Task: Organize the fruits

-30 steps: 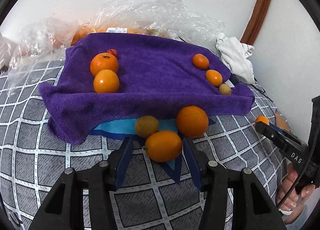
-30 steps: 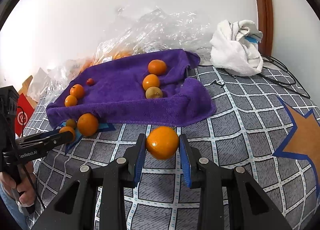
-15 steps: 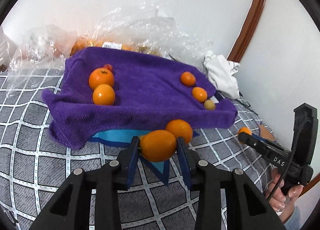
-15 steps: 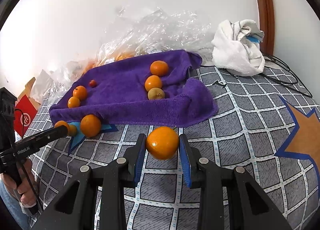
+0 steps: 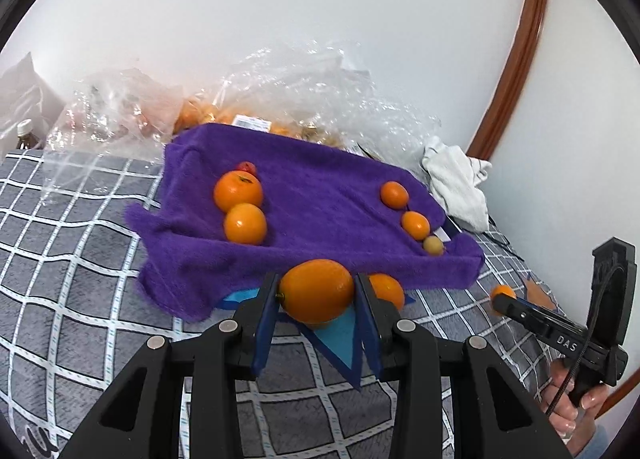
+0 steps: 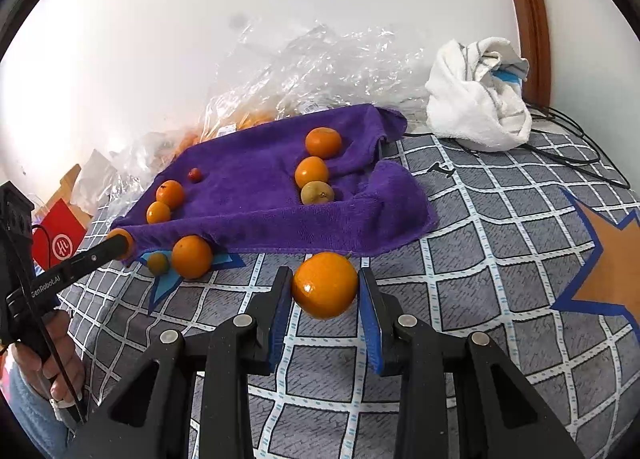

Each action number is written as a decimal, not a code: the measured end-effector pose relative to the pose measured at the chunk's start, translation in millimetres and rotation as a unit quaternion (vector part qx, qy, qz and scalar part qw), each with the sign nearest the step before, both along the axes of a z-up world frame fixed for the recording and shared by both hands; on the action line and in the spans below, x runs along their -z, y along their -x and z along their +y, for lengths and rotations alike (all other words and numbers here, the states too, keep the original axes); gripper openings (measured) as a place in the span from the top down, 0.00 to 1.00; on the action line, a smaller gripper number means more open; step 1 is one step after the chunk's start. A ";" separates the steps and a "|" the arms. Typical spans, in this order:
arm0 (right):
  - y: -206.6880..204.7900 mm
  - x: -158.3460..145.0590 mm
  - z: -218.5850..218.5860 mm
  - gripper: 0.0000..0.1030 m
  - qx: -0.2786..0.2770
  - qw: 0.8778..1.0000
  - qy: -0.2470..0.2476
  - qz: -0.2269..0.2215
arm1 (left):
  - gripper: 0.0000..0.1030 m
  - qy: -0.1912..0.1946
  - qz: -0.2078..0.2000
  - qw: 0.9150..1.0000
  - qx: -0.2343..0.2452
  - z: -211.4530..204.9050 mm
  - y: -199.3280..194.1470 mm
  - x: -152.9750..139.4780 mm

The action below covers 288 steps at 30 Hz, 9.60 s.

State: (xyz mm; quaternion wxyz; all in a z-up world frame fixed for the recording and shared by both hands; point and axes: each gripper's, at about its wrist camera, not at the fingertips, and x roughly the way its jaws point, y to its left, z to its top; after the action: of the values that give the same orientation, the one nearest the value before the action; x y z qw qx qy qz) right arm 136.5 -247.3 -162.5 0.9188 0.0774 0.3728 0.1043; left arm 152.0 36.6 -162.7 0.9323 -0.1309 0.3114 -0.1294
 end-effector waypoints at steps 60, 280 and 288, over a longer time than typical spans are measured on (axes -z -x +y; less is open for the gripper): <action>-108.5 -13.1 16.9 0.44 -0.011 1.000 0.001 -0.005 | 0.65 -0.111 0.128 0.984 -0.045 -42.6 -168.3 2.8; -86.2 -49.7 28.9 0.41 0.013 0.994 0.103 0.029 | 0.72 -0.120 0.166 0.979 -0.013 -33.1 -141.4 -15.2; -36.6 -85.4 30.5 0.41 0.029 0.995 0.093 0.022 | 0.57 -0.101 0.126 0.987 -0.022 -23.4 -76.6 -59.9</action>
State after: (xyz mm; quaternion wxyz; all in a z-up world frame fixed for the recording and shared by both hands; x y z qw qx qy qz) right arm 173.1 -216.8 -77.1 0.9161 0.0047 0.3989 0.0403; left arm 228.6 13.1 -102.7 0.8965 -0.0588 0.4352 -0.0589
